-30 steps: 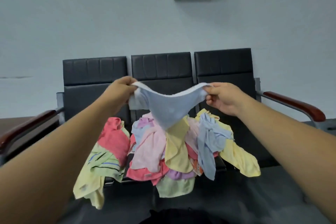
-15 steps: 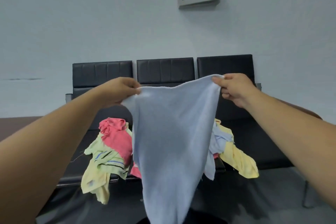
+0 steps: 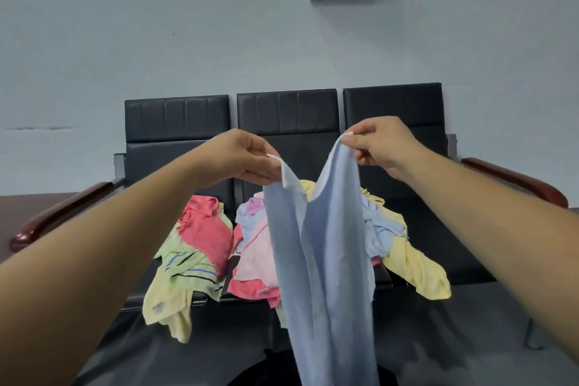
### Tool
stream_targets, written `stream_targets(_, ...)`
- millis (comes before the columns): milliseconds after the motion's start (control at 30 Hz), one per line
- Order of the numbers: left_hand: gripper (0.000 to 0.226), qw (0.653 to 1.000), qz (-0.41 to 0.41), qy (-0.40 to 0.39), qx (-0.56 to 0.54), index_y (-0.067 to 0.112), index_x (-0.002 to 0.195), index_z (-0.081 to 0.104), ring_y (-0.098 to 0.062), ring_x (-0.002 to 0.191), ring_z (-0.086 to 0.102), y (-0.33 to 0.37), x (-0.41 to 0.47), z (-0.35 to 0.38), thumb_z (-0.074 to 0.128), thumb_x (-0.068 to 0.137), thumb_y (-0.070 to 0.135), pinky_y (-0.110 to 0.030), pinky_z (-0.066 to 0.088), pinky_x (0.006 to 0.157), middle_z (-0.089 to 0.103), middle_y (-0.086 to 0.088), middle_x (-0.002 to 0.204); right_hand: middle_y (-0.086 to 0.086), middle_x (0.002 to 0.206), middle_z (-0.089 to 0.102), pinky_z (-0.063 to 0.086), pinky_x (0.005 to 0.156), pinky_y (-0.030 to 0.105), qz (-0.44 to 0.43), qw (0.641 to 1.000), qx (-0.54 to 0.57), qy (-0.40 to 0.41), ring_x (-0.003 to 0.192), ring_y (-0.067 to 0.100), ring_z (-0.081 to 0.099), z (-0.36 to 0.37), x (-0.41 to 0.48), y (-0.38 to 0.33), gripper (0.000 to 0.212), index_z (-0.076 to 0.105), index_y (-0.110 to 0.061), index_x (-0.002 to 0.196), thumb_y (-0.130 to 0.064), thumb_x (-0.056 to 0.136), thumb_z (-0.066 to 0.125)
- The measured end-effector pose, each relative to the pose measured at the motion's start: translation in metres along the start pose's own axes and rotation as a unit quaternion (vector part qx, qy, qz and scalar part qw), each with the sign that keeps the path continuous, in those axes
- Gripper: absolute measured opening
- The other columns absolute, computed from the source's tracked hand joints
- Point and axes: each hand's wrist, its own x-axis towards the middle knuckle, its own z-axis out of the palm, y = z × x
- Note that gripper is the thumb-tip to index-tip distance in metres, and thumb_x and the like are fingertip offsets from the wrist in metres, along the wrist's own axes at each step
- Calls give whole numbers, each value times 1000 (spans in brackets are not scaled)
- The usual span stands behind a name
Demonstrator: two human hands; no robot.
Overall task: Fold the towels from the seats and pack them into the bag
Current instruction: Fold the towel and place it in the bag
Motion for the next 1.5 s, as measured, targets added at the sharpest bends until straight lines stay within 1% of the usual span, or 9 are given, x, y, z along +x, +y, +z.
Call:
stream_targets(233, 29, 992, 39, 84, 82, 0, 89, 70, -14, 69, 70, 6, 9, 16, 69, 94, 29, -23, 52, 66, 72, -9, 71, 20, 82, 69, 59, 66, 23, -45, 991, -5, -126, 69, 20, 69, 21, -14, -2, 21, 71, 2, 95, 8, 98, 51)
stream_targets(367, 29, 992, 26, 79, 97, 0, 87, 68, -15, 67, 69, 2, 13, 21, 68, 95, 28, -19, 52, 61, 70, -9, 68, 16, 91, 71, 60, 78, 26, -17, 970, 32, -239, 80, 21, 70, 31, -19, -7, 30, 73, 4, 107, -23, 99, 63)
stream_targets(500, 28, 993, 21, 74, 95, 2, 88, 70, -15, 70, 68, -5, 13, 20, 68, 95, 29, -24, 56, 70, 71, -9, 69, 3, 92, 77, 60, 74, 29, -98, 965, -137, -200, 77, 9, 73, 36, -16, -1, 17, 78, -13, 101, -26, 91, 75)
stream_targets(667, 24, 987, -36, 9, 157, 11, 84, 72, -14, 72, 69, -19, 11, 13, 71, 93, 33, -21, 57, 68, 73, -8, 77, 16, 91, 75, 62, 79, 32, -92, 981, -64, -159, 73, 18, 71, 37, -11, 6, 12, 73, -2, 95, -13, 93, 70)
stream_targets(867, 63, 937, -89, -27, 338, 41, 88, 77, -23, 83, 66, -47, -2, -8, 60, 56, 93, -45, 55, 88, 72, -6, 105, 10, 75, 71, 58, 66, 24, -21, 994, -85, -63, 62, 12, 66, 32, -2, 20, 10, 68, 1, 93, -6, 94, 62)
stream_targets(1000, 37, 965, -25, 116, 236, 19, 77, 73, -5, 58, 61, -48, 1, -12, 71, 82, 55, -23, 47, 63, 67, 11, 61, 11, 79, 70, 59, 71, 27, 13, 998, -55, -43, 69, 15, 66, 29, 1, 29, 10, 70, 1, 92, -7, 91, 65)
stream_targets(1167, 22, 977, 17, 196, 84, 6, 85, 69, -13, 75, 74, -50, 13, -10, 78, 85, 27, -25, 60, 76, 75, -3, 80, 8, 84, 63, 57, 71, 27, 47, 979, 198, -29, 75, 16, 59, 31, 8, 20, 10, 65, -9, 88, 0, 91, 69)
stream_targets(1300, 11, 961, 12, 204, 187, 14, 87, 71, -10, 66, 74, -56, 19, -2, 79, 86, 22, -20, 58, 67, 75, 0, 75, 7, 103, 67, 57, 76, 24, 48, 999, 21, 7, 92, 17, 65, 39, 10, 25, 14, 71, -10, 102, 0, 93, 67)
stream_targets(1500, 22, 969, -14, 204, 136, 11, 109, 73, -21, 86, 75, -67, 20, -3, 74, 91, 24, -29, 61, 82, 76, -8, 93, 5, 112, 72, 55, 93, 35, 70, 995, 72, -28, 105, 21, 68, 36, 11, 31, 16, 72, -10, 112, -14, 98, 65)
